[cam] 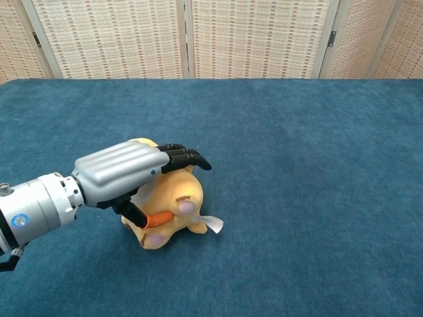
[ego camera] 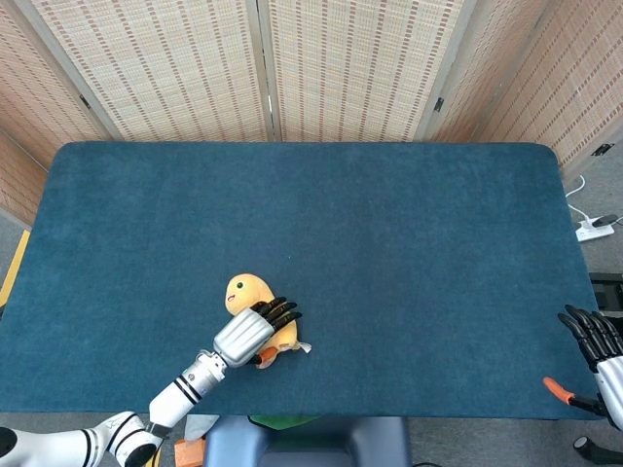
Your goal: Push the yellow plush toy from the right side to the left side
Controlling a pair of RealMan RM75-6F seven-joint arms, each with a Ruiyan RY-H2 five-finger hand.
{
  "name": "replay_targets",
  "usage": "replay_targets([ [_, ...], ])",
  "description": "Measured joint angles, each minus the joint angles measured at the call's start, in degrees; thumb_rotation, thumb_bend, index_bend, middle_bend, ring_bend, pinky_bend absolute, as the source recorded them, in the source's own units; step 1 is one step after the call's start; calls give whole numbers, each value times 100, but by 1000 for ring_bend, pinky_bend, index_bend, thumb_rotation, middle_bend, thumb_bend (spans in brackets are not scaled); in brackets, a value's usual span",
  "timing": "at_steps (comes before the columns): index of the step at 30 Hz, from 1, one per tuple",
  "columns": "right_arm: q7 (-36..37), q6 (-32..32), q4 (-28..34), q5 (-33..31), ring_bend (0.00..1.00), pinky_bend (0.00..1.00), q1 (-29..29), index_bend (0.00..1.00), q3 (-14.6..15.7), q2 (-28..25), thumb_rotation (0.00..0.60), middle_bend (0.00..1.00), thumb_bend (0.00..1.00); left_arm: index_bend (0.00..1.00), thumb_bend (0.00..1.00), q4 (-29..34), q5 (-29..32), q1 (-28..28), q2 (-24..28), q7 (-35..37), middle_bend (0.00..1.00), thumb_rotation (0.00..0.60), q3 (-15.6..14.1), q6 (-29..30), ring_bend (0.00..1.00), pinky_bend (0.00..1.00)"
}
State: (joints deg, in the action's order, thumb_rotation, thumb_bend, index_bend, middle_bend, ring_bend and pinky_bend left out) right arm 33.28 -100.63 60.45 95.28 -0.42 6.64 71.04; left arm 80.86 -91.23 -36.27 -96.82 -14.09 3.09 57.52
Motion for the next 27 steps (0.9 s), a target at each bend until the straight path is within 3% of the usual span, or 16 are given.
replay_targets([
  [3,22,2,-6,48,0,0,-10,0,-11,0,600,0,151,503,380,-184,-66,26,-96,71,559,600,-72,146,489,832],
  [5,15,-18,-10,95,0,0,-20,0,-20,1,600,0,151,630,543,-304,-122,50,-148,99,677,600,-104,273,588,923],
  [8,24,-42,-11,135,0,0,-37,0,-42,2,600,0,151,717,656,-466,-252,104,-232,131,774,600,-145,553,674,995],
  [16,-3,-29,15,227,0,0,-53,0,-63,4,600,0,151,732,687,-768,-752,259,-232,388,806,600,-285,1447,698,1000],
  [27,-255,85,241,346,0,0,-26,0,-54,-8,600,0,151,734,689,-873,-1362,526,1026,403,813,600,-421,2596,698,1000],
])
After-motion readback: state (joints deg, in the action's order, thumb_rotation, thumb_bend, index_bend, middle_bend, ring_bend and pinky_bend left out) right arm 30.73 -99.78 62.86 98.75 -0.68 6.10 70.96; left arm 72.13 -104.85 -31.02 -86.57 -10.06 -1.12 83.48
